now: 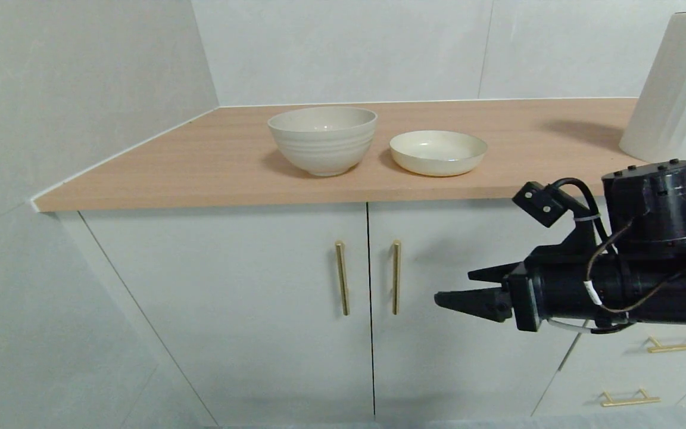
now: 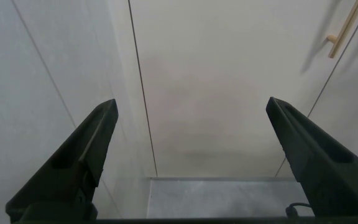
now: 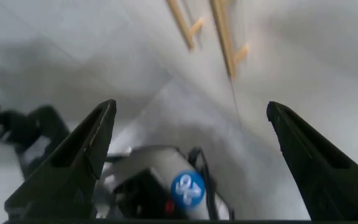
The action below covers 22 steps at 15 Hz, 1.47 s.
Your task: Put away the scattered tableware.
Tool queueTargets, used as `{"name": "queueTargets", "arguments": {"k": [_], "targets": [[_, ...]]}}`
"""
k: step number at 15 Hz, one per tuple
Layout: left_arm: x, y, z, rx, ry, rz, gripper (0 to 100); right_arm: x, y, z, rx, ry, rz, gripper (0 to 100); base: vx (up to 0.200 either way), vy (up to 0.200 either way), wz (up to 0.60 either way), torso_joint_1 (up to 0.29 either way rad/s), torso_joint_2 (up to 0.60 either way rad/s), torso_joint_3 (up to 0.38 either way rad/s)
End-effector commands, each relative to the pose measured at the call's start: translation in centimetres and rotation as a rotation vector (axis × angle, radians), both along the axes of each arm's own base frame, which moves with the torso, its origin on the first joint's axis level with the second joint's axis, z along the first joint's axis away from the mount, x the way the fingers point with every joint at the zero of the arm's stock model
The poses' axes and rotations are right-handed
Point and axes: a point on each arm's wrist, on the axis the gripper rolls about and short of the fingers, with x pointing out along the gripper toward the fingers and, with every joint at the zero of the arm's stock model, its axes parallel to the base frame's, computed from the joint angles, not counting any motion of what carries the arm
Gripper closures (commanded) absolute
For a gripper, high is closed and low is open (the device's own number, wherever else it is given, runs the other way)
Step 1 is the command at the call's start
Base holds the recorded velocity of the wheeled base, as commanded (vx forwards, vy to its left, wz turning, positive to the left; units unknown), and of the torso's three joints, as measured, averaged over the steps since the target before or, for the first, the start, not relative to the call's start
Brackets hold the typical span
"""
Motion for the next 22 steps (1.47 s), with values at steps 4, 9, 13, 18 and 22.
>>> {"name": "queueTargets", "arguments": {"k": [4, 9, 13, 18, 22], "targets": [[0.0, 0.0, 0.0, -0.002, -0.001, 0.000, 0, 2.1, 3.6, -3.5, 0.075, 0.077, 0.011, 0, 0.000, 0.000, 0.00, 0.000, 0.00, 0.000], [0.0, 0.0, 0.0, -0.002, 0.001, 0.000, 0, 2.8, 6.6, -6.4, 0.096, 0.025, -0.045, 0, 0.000, 0.000, 0.00, 0.000, 0.00, 0.000], [0.0, 0.0, 0.0, -0.002, -0.001, 0.000, 0, 3.6, 7.7, -6.9, 0.173, -0.016, -0.071, 0, 0.000, 0.000, 0.00, 0.000, 0.00, 0.000], [0.0, 0.0, 0.0, -0.002, -0.001, 0.000, 0, 4.4, 8.5, -7.5, 0.201, -0.045, -0.067, 0, 0.000, 0.000, 0.00, 0.000, 0.00, 0.000], [0.0, 0.0, 0.0, -0.002, -0.001, 0.000, 0, 4.9, 9.0, -7.7, 0.253, -0.043, -0.078, 0, 0.000, 0.000, 0.00, 0.000, 0.00, 0.000]]}}
